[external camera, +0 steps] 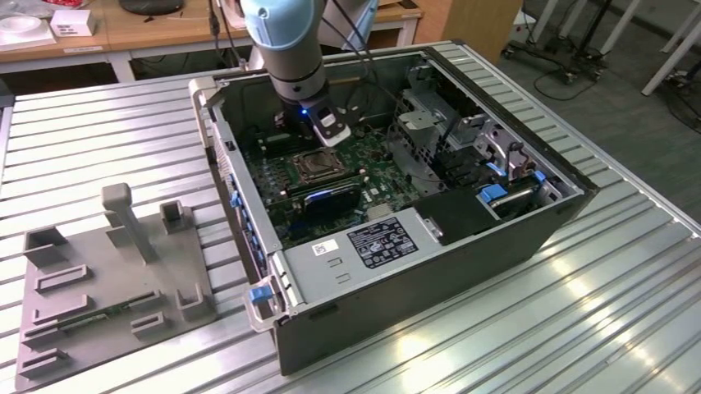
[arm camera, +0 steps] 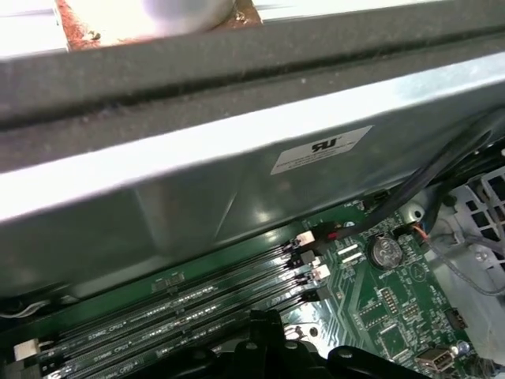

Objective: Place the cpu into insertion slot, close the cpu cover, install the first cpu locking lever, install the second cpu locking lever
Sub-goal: 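Install the first cpu locking lever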

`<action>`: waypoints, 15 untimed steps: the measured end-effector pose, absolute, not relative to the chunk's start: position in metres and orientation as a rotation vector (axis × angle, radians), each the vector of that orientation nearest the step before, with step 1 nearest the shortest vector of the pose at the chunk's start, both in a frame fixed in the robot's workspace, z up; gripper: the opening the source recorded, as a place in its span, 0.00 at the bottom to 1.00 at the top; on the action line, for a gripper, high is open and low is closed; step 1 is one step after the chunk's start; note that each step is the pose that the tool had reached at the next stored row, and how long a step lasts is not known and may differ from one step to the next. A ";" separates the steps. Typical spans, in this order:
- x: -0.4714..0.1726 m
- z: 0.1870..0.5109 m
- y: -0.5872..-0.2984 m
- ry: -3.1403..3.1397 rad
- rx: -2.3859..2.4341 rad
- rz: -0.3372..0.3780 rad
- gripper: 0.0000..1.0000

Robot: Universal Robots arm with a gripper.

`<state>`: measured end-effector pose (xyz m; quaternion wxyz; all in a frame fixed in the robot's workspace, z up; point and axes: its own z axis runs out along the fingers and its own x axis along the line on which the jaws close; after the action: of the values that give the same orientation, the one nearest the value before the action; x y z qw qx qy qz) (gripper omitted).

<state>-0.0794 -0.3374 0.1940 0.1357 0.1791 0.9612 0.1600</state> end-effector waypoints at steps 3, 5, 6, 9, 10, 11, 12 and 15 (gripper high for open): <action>-0.080 0.194 -0.337 2.768 0.512 0.465 0.11; -0.080 0.193 -0.337 2.757 0.508 0.466 0.11; -0.080 0.193 -0.337 2.754 0.507 0.466 0.11; -0.081 0.191 -0.337 2.751 0.504 0.465 0.11; -0.081 0.190 -0.337 2.751 0.503 0.465 0.11; -0.081 0.189 -0.337 2.751 0.502 0.465 0.11; -0.081 0.189 -0.337 2.750 0.501 0.465 0.11; -0.081 0.188 -0.337 2.748 0.501 0.465 0.11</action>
<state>-0.0808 -0.3374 0.1884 0.1542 0.1746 0.9589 0.1623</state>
